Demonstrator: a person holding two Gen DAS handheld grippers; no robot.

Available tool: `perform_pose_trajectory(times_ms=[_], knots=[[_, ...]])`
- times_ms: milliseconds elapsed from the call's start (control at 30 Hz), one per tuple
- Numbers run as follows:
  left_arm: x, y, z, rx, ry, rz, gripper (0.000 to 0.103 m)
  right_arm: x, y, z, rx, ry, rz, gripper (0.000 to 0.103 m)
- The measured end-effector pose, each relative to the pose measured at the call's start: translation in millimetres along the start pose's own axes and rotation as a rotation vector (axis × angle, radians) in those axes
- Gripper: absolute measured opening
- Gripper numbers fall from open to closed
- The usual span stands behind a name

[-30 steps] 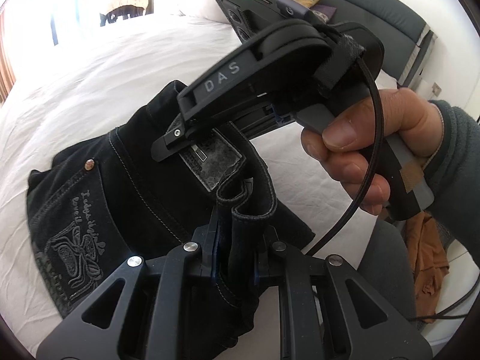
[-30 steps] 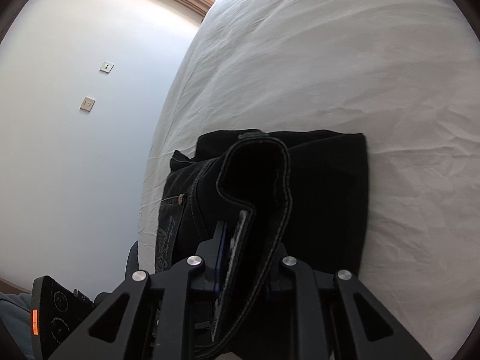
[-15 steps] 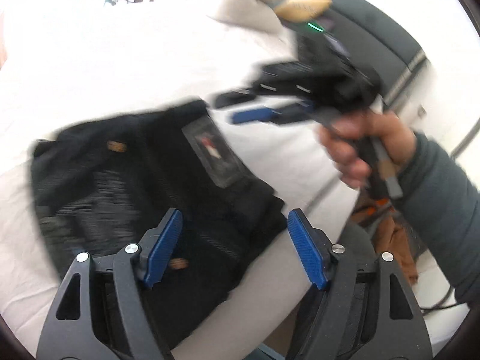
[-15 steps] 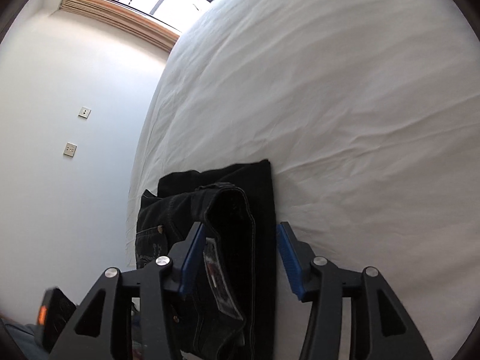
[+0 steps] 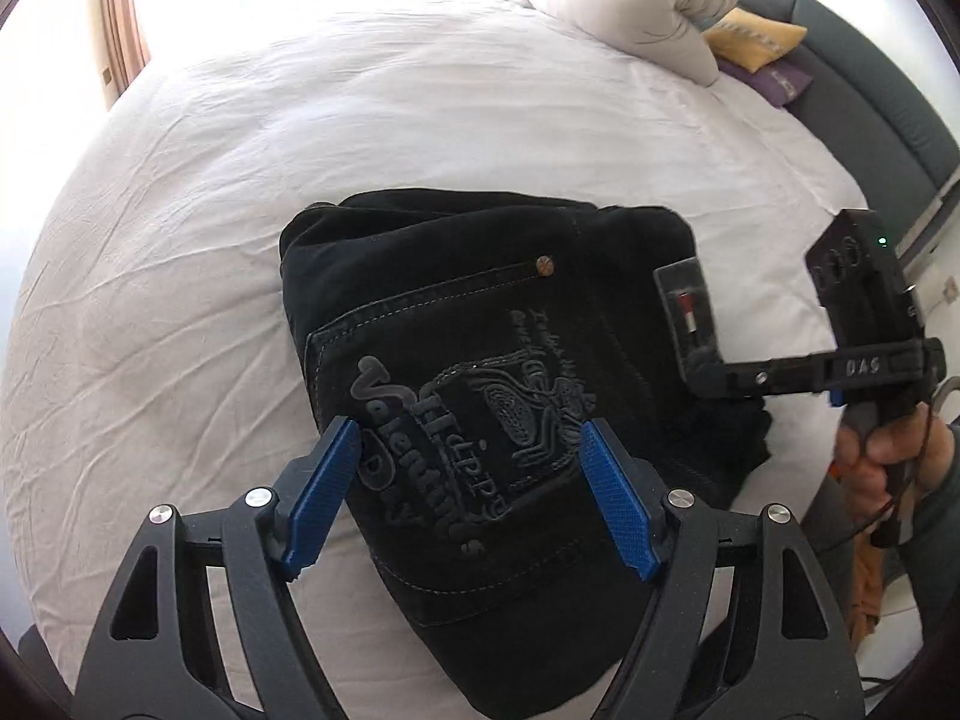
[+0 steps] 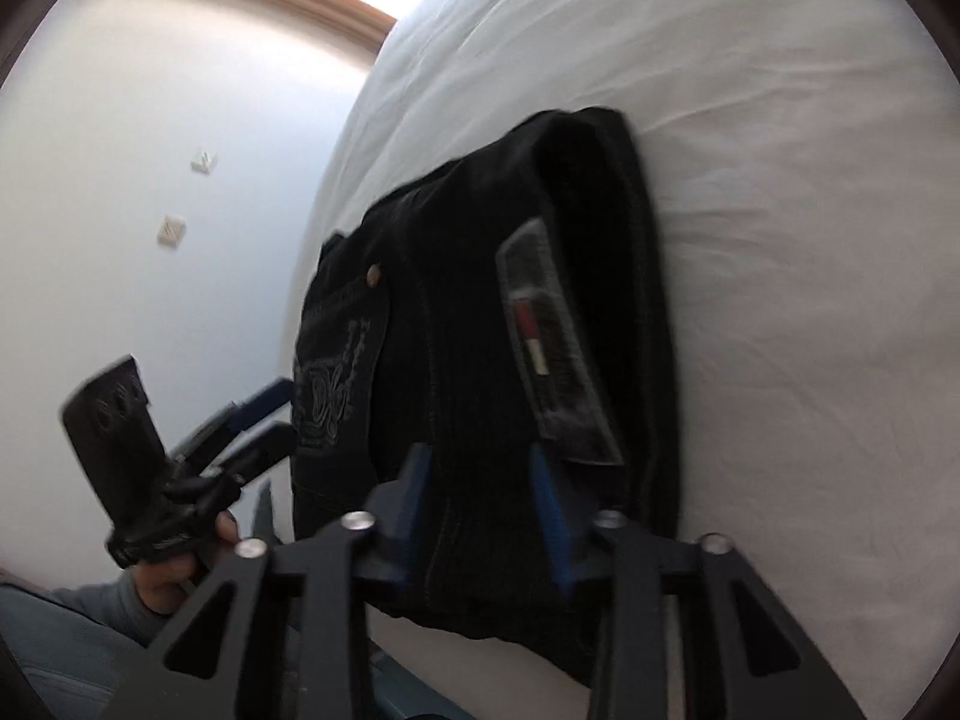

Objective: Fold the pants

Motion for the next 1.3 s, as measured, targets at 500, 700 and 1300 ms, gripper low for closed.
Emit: perform_pose_trajectory(times_ms=[500,700,1300], knots=[[-5,13,2,-0.006,-0.020,0.018,0.077,70,3,36,-0.028,-0.079,-0.098,0.075],[2,-7,41,-0.006,-0.121,-0.023,0.077,68,-16,13,-0.063,-0.050,-0.157,0.067],[-17,65,46,-0.269,-0.241,0.208,0.064,31,-25,-16,-0.120,0.047,-0.085,0.071]])
Point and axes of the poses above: each gripper's, at about its wrist camera, not at the fingertips, and y roughly the way its jaws point, z to its left, x to its top, the point moved 6 cm from there along y, roughly the way its jaws point, and after that the axes turned 14 degrees about x, right-handed, at the moved point
